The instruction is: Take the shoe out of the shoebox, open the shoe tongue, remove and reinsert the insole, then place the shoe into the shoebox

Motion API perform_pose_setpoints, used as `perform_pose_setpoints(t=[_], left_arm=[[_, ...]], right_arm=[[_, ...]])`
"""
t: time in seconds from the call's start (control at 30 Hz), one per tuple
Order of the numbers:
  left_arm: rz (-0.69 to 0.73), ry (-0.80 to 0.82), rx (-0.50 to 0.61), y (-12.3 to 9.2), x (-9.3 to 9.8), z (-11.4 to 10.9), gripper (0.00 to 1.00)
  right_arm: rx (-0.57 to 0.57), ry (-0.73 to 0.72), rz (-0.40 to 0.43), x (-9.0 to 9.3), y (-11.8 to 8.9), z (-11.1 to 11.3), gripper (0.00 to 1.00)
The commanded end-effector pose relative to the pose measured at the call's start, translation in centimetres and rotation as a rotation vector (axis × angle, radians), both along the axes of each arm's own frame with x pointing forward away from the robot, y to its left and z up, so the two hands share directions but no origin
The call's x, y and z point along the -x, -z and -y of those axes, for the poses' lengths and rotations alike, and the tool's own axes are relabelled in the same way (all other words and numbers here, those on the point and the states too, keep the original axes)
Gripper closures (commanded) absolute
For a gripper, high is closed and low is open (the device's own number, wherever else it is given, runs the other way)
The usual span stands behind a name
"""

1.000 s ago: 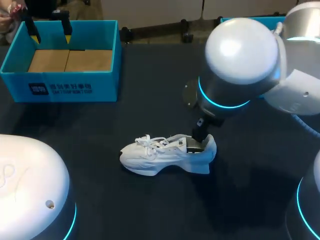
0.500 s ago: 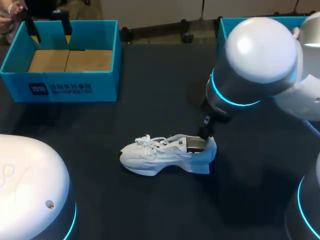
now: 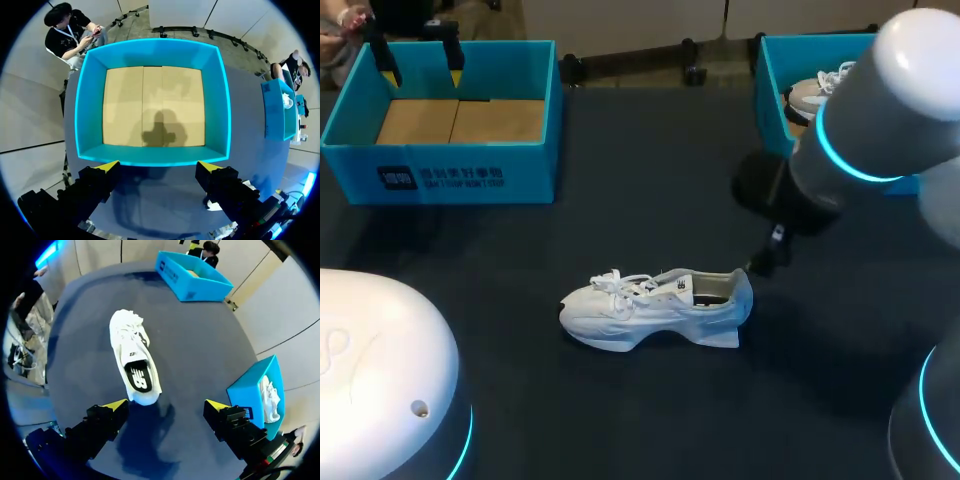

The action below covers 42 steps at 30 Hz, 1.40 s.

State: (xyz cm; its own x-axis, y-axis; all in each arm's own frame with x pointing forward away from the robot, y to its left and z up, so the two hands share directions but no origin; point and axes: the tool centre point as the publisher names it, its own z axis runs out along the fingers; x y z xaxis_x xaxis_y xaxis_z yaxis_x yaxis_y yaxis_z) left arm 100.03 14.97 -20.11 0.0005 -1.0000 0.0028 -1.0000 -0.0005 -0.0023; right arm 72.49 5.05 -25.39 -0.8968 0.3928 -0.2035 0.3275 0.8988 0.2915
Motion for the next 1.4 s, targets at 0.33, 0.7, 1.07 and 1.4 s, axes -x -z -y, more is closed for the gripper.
perform_pose_setpoints(t=[0.33,0.7,1.07,1.4], left_arm=[[-0.001,0.0,-0.001,-0.1,0.0,0.0,0.0],[-0.001,0.0,-0.001,-0.1,0.0,0.0,0.0],[-0.001,0.0,-0.001,-0.1,0.0,0.0,0.0],[-0.001,0.0,-0.001,-0.1,0.0,0.0,0.0]], right_arm=[[-0.47,-0.199,0.174,1.2,0.9,5.6,0.0],[-0.659,-0.374,0.154,2.4,2.2,6.3,0.0],[-0.785,-0.451,0.114,3.7,3.4,6.7,0.0],[-0.785,-0.451,0.114,3.7,3.4,6.7,0.0]])
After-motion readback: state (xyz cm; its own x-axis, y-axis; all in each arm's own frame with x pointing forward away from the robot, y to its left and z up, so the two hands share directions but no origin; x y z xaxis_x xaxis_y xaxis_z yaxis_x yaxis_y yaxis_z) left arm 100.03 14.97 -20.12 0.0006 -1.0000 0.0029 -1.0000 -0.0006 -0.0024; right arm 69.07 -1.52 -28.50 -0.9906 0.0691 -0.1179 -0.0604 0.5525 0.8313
